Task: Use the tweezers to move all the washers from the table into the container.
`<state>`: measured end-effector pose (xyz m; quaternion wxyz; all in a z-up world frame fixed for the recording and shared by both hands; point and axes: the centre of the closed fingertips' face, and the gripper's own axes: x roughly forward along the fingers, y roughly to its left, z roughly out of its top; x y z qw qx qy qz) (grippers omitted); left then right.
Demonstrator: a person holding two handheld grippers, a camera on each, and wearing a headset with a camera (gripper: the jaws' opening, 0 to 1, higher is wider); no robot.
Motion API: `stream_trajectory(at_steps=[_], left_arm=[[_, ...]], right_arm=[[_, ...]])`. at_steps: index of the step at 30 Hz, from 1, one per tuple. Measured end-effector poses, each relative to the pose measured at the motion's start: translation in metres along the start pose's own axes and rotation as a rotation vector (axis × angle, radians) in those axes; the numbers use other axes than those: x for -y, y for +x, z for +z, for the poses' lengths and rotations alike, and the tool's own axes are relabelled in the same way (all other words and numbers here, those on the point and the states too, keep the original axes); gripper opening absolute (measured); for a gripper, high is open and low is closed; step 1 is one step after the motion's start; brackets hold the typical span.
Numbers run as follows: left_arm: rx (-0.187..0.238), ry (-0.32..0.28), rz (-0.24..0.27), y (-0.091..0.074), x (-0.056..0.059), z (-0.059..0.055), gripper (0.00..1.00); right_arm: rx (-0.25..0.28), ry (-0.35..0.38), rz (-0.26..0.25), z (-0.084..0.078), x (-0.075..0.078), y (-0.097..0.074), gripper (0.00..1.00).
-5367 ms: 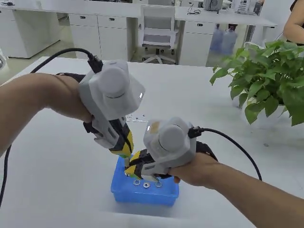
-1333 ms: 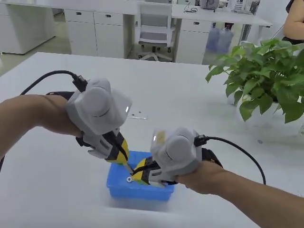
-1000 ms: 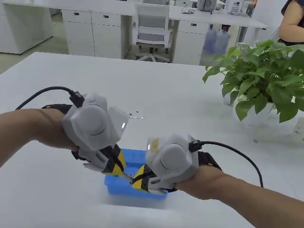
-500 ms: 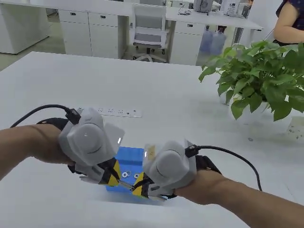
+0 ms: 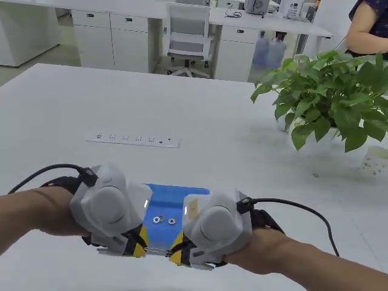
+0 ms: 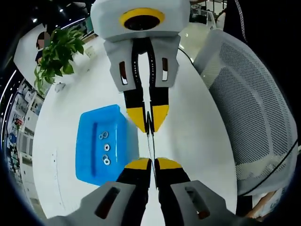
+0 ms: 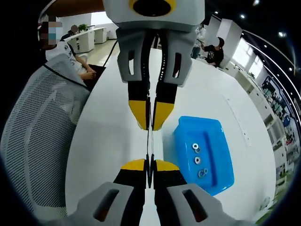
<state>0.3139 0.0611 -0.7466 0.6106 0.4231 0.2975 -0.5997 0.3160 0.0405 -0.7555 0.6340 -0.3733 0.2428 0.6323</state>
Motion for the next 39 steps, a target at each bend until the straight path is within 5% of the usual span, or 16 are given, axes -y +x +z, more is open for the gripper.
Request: stream_trajectory(at_steps=[11, 39], left_arm=[[0.004, -0.013, -0.030, 0.024, 0.015, -0.005, 0.08], [-0.014, -0.051, -0.063, 0.052, 0.022, -0.018, 0.09]], right_arm=[[-0.024, 0.013, 0.039, -0.019, -0.016, 0.017, 0.06], [-0.056, 0.061, 0.066, -0.040, -0.022, 0.040, 0.10]])
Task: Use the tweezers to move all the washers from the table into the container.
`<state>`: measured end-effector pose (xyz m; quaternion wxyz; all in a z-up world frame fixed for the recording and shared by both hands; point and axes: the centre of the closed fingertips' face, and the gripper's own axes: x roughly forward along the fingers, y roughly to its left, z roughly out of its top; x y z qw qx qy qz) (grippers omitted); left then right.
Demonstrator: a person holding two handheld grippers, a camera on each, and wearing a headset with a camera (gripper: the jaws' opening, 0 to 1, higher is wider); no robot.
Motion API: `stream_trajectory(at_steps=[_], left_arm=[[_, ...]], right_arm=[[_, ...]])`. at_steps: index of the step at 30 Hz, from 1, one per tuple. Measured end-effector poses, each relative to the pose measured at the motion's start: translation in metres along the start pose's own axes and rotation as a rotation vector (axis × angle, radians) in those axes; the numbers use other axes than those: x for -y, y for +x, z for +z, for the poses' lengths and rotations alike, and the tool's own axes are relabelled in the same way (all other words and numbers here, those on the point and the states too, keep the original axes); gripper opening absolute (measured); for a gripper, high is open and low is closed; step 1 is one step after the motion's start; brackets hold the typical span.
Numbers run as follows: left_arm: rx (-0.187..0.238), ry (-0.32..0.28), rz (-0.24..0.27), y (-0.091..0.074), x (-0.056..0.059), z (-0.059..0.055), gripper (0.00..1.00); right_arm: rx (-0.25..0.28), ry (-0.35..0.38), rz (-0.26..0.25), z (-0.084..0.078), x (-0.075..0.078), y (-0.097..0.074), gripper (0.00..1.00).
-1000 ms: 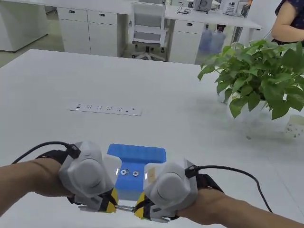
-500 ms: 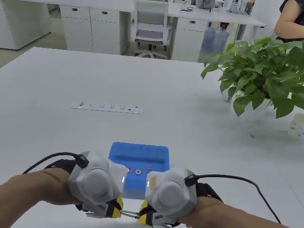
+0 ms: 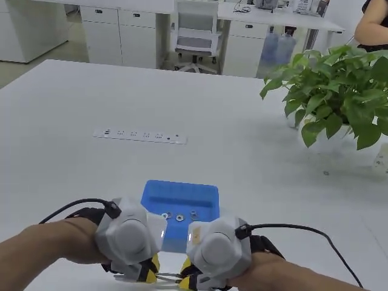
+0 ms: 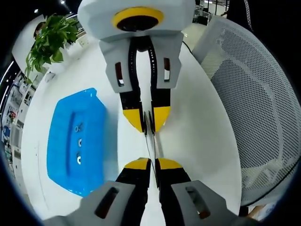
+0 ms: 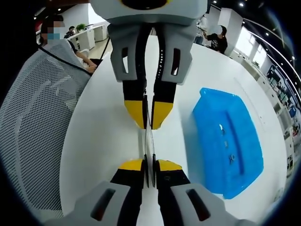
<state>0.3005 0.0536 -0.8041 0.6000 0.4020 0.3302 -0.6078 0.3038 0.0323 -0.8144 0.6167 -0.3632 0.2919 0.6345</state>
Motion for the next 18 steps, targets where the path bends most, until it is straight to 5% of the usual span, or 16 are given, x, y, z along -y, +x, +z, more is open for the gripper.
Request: stream_trajectory(at_steps=[18], left_arm=[[-0.015, -0.014, -0.024, 0.0079, 0.0034, -0.0049, 0.14]], right_arm=[[0.014, 0.033, -0.041, -0.0029, 0.0039, -0.0011, 0.22]])
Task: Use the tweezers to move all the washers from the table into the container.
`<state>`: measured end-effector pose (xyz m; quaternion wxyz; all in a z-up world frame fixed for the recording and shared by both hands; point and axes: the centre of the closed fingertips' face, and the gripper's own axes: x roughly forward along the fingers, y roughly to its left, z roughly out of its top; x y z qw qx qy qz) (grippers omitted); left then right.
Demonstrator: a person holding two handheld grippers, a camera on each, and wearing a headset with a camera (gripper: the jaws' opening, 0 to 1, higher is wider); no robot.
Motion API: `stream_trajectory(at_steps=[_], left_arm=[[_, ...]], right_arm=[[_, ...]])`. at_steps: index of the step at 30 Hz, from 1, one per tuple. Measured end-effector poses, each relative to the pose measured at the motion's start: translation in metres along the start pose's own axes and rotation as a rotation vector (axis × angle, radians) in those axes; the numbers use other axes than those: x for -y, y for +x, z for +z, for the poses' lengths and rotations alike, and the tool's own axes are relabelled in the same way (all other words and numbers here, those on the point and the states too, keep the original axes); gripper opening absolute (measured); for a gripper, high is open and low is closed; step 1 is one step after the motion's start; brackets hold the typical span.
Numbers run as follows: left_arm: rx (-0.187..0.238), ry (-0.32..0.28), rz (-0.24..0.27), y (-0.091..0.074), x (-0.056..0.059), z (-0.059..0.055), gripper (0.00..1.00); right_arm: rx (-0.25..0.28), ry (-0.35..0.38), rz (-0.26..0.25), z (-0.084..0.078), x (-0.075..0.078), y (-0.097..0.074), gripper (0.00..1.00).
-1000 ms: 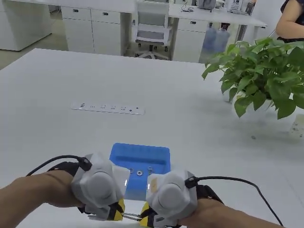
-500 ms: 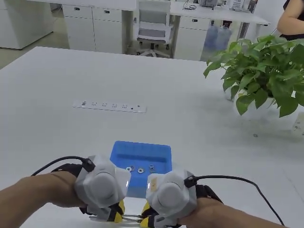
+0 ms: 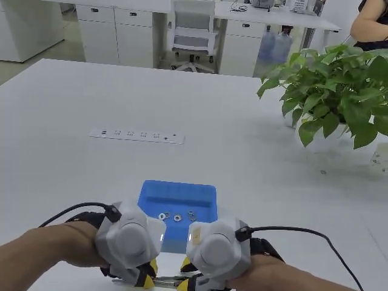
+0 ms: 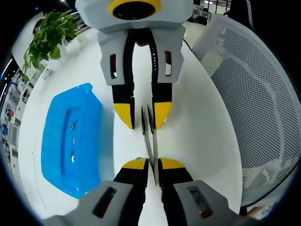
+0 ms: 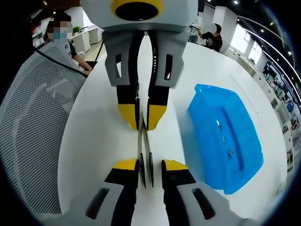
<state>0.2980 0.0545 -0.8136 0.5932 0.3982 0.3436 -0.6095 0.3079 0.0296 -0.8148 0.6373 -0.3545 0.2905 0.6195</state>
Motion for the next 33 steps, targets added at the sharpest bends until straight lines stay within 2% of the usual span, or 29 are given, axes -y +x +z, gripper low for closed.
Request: stream_trajectory(at_steps=[5, 9, 12, 14, 17, 21, 22, 24, 29, 33], left_arm=[[-0.003, -0.009, 0.024, -0.004, -0.002, -0.002, 0.21], [0.007, -0.040, 0.059, -0.014, -0.005, -0.004, 0.27], [0.055, -0.113, 0.095, -0.024, -0.005, -0.005, 0.32], [0.078, -0.140, 0.110, -0.030, -0.004, -0.006, 0.37], [0.124, -0.205, 0.129, -0.039, -0.002, -0.007, 0.45], [0.167, -0.262, 0.152, -0.050, 0.001, -0.009, 0.56], [0.189, -0.287, 0.162, -0.053, 0.001, -0.009, 0.58], [0.222, -0.316, 0.175, -0.057, 0.001, -0.009, 0.64], [0.270, -0.369, 0.197, -0.068, 0.002, -0.011, 0.75], [0.320, -0.396, 0.232, -0.079, -0.003, -0.009, 0.85]], right_arm=[[0.043, 0.032, -0.047, 0.001, 0.002, -0.007, 0.28], [0.079, 0.060, -0.096, 0.002, 0.008, -0.017, 0.34], [0.108, 0.102, -0.140, 0.000, 0.015, -0.031, 0.39], [0.138, 0.144, -0.164, 0.000, 0.019, -0.040, 0.42], [0.147, 0.167, -0.191, -0.006, 0.024, -0.049, 0.47], [0.179, 0.242, -0.234, -0.016, 0.031, -0.065, 0.55], [0.182, 0.251, -0.242, -0.018, 0.032, -0.067, 0.57], [0.200, 0.275, -0.264, -0.021, 0.034, -0.074, 0.61], [0.227, 0.329, -0.304, -0.033, 0.039, -0.088, 0.73], [0.250, 0.360, -0.323, -0.036, 0.041, -0.098, 0.83]])
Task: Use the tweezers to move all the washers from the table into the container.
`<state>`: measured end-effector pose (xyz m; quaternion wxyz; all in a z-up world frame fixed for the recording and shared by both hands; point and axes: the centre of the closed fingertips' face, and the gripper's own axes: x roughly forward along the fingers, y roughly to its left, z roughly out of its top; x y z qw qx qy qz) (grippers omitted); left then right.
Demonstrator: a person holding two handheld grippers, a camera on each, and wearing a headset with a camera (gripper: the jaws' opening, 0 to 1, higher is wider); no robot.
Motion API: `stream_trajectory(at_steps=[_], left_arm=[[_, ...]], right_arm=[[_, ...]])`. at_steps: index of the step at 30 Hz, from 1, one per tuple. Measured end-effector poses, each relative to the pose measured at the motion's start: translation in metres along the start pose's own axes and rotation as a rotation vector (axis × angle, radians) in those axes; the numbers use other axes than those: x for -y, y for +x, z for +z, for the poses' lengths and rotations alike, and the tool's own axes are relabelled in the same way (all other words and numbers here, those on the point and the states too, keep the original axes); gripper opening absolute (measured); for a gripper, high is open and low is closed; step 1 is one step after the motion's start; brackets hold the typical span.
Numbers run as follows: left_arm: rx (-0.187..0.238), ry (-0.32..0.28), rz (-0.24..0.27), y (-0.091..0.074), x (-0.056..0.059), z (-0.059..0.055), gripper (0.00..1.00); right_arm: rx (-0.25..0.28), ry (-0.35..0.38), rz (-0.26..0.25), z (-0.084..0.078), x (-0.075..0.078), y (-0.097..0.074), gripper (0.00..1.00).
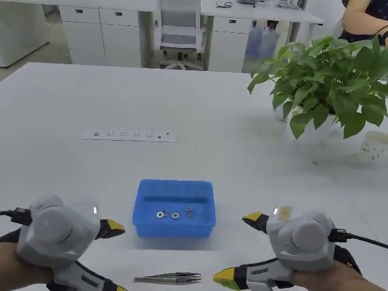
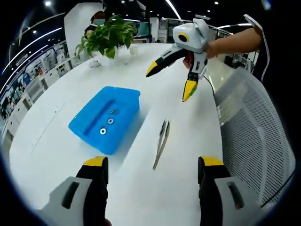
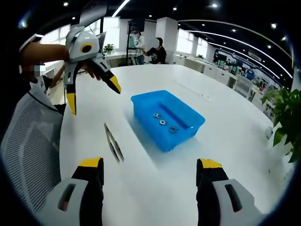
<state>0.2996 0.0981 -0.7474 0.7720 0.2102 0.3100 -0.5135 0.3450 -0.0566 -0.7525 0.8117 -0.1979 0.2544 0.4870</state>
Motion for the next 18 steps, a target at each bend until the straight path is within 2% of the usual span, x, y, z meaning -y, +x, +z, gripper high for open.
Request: stream_trajectory(at_steps=[5, 7, 18], left_arm=[[0.054, -0.009, 0.027, -0.007, -0.006, 0.008, 0.98], [0.066, -0.007, 0.037, -0.009, -0.008, 0.010, 0.99], [0.078, 0.005, 0.046, -0.012, -0.009, 0.016, 0.99]], right_arm=[[0.017, 0.013, -0.005, 0.000, 0.002, -0.006, 0.94], [0.013, 0.002, -0.008, -0.002, 0.002, -0.008, 0.99], [0.015, 0.003, 0.001, -0.006, 0.003, -0.015, 1.00]])
